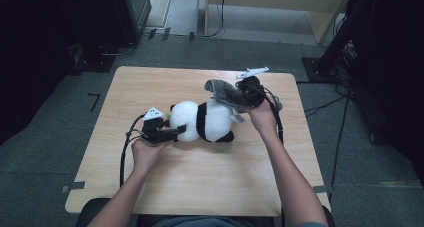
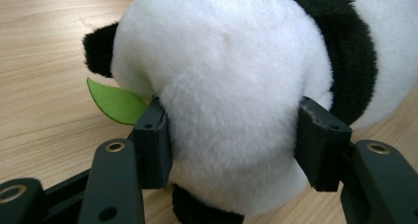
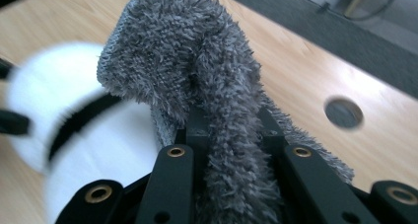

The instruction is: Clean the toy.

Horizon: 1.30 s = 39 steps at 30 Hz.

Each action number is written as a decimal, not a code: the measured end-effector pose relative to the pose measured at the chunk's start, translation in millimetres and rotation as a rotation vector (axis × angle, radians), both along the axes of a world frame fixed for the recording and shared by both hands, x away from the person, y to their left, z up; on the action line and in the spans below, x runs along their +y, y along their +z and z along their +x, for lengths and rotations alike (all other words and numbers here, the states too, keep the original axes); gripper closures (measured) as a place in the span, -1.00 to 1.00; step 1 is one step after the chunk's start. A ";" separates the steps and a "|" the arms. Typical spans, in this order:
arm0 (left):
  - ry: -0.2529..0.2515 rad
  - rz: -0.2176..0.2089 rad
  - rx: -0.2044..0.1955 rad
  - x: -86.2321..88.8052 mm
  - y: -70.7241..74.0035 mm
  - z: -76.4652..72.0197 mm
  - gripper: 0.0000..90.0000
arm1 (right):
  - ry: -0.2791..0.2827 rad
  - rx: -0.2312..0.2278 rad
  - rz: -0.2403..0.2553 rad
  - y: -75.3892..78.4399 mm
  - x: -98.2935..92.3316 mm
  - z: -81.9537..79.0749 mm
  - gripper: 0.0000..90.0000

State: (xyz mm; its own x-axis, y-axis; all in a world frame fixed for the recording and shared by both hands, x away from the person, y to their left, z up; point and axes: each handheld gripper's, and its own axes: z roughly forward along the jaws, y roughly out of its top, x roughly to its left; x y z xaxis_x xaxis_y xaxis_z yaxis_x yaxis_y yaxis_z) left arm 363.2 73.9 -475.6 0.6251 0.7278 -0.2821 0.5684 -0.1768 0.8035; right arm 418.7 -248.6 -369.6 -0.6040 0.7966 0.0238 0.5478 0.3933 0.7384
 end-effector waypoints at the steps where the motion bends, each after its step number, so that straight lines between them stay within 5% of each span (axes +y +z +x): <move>1: 0.003 -0.001 -0.001 -0.3 0.1 -0.2 -0.11 | 0.018 -0.009 0.001 5.9 8.2 1.5 0.68; 10: 0.010 0.002 -0.004 -0.5 0.9 -0.5 -0.10 | 0.127 -0.016 -0.043 18.7 89.4 20.3 0.67; 16: 0.015 0.001 -0.003 -0.9 1.8 -0.7 -0.10 | 0.212 0.032 -0.056 6.2 146.6 24.7 0.67; 21: 0.017 0.011 -0.001 -0.1 2.2 -0.8 -0.10 | 0.251 0.084 -0.105 -13.3 169.7 24.8 0.67; 26: 0.022 0.014 0.016 0.2 2.1 0.3 -0.10 | 0.223 0.118 -0.039 -26.0 158.1 28.3 0.66; 33: 0.019 0.013 0.018 1.4 1.1 1.1 -0.09 | 0.162 0.101 -0.101 -25.0 121.2 29.9 0.66; 39: 0.013 0.011 0.010 0.9 0.6 0.9 -0.08 | 0.109 0.056 -0.099 -22.7 77.0 25.6 0.66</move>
